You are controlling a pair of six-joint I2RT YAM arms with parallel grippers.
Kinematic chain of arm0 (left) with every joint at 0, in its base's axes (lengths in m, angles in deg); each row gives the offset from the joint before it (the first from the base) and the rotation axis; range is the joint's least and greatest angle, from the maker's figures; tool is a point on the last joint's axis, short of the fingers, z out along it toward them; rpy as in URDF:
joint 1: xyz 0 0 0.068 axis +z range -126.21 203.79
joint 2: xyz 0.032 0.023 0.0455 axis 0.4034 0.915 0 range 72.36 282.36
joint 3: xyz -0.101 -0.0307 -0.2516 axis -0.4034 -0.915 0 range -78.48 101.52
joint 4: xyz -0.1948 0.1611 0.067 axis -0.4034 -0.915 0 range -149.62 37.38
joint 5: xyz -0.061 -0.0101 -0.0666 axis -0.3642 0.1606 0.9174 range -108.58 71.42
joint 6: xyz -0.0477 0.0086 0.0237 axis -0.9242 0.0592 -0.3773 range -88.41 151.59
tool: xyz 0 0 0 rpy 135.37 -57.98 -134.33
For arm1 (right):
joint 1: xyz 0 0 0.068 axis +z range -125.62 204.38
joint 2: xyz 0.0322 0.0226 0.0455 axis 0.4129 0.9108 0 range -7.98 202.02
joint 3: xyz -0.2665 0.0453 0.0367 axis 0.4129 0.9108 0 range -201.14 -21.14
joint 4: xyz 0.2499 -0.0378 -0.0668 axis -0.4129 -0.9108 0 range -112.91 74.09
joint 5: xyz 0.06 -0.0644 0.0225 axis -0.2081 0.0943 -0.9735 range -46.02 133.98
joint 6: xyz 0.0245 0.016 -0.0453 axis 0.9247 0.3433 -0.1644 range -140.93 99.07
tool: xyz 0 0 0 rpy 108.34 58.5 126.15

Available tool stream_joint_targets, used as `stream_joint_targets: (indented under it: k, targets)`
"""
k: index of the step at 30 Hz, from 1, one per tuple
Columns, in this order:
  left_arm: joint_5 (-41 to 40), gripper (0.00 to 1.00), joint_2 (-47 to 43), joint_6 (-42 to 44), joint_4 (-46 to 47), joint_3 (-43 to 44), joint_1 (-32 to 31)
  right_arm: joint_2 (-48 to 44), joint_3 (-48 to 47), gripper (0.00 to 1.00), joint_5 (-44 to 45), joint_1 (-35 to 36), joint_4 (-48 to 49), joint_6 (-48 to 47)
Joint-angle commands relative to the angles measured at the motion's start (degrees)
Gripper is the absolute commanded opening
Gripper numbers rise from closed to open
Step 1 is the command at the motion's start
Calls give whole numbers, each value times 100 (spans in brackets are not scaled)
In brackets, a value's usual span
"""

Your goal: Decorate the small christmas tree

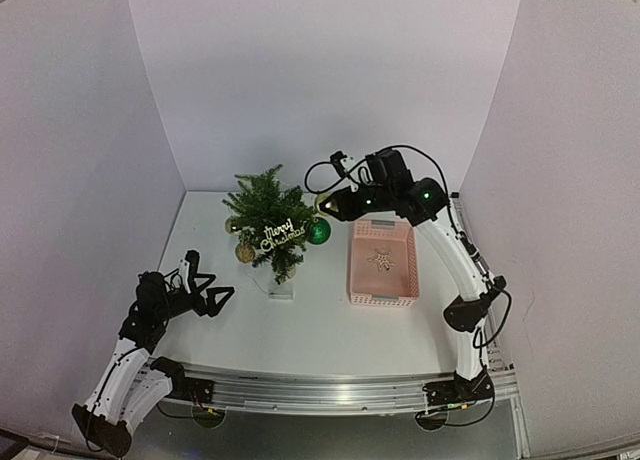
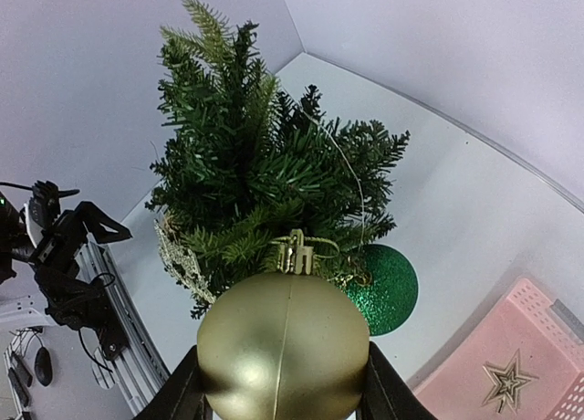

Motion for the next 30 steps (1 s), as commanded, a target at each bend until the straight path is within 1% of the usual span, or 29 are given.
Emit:
stream_joint_targets:
  k: [1, 15, 30]
  targets:
    - [-52, 99, -21, -44, 247, -55, 24, 198, -223, 33, -261, -29, 352, -45]
    - [-106, 100, -153, -21, 176, -107, 27, -219, 710, 31, -673, -27, 359, 51]
    - [-93, 100, -206, -51, 163, -106, 23, -405, 468, 27, -509, -28, 426, 139]
